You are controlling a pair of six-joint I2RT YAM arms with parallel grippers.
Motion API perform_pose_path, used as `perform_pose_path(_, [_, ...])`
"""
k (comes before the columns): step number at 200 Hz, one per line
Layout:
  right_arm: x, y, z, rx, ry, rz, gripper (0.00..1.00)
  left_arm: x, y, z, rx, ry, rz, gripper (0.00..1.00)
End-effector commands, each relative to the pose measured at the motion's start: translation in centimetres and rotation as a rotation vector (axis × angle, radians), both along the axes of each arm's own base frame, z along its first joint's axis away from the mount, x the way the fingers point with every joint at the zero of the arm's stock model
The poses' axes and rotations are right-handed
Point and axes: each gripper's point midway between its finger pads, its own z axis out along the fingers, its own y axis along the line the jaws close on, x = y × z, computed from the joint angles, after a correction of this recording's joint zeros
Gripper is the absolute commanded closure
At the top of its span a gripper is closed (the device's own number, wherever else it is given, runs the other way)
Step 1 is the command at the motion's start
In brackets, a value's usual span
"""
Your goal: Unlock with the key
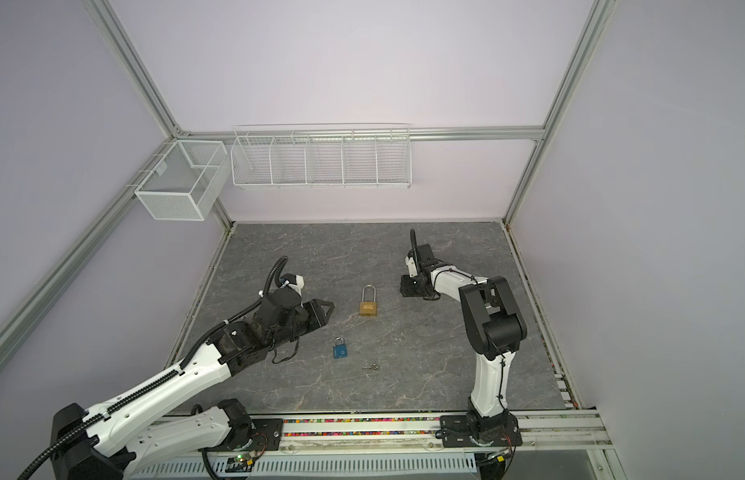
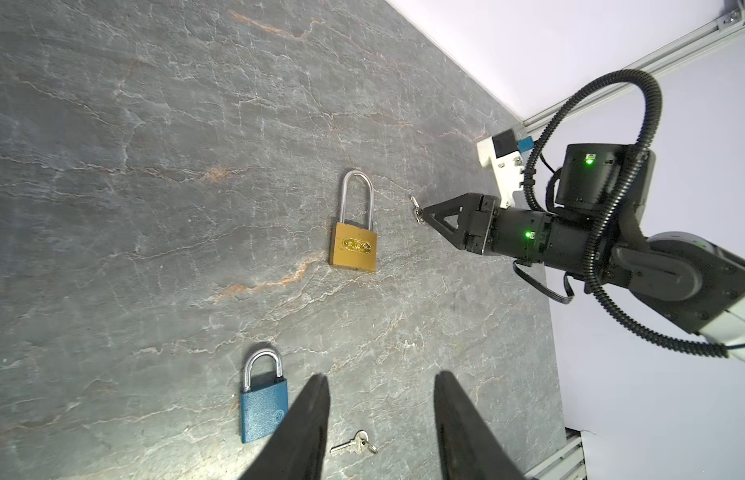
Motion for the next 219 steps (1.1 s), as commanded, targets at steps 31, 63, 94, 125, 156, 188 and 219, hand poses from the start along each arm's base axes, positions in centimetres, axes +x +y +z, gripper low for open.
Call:
perform_pose_path(31, [-0.3,2.0,-1.6,0.103,0.054,0.043,0.67,0.0,0.9,-0.7,0.016,-0.003,0.023,0.57])
perform_pose_path(63, [-1.3,1.7,-2.0,0.084,0.081,0.045,0.79,0.1,0.8,-0.5,0.008,-0.011,0.025,0.57])
perform_pose_path(94, [-1.9,1.3,-2.0,0.068,0.085,0.046,0.93,0.4,0.5,-0.1,-0.002,-0.023,0.025,0.57])
perform_pose_path(125, [-2.1,1.7,-1.7,0.091,0.081,0.052,0.93,0.7,0.1,0.5,0.002,-0.036,0.015,0.56])
perform_pose_path(156, [-2.4,2.7,1.2,0.156,0.028,0.086,0.93,1.4,-0.6,0.6,-0.015,-0.032,-0.025,0.56])
perform_pose_path(188, [-3.6,3.7,5.5,0.248,-0.079,0.142,0.93,2.1,-4.8,1.5,-0.27,-0.069,-0.211,0.57])
perform_pose_path(219, [-5.3,4.9,9.5,0.351,-0.169,0.196,0.93,2.8,-7.0,1.9,-0.326,-0.099,-0.286,0.66])
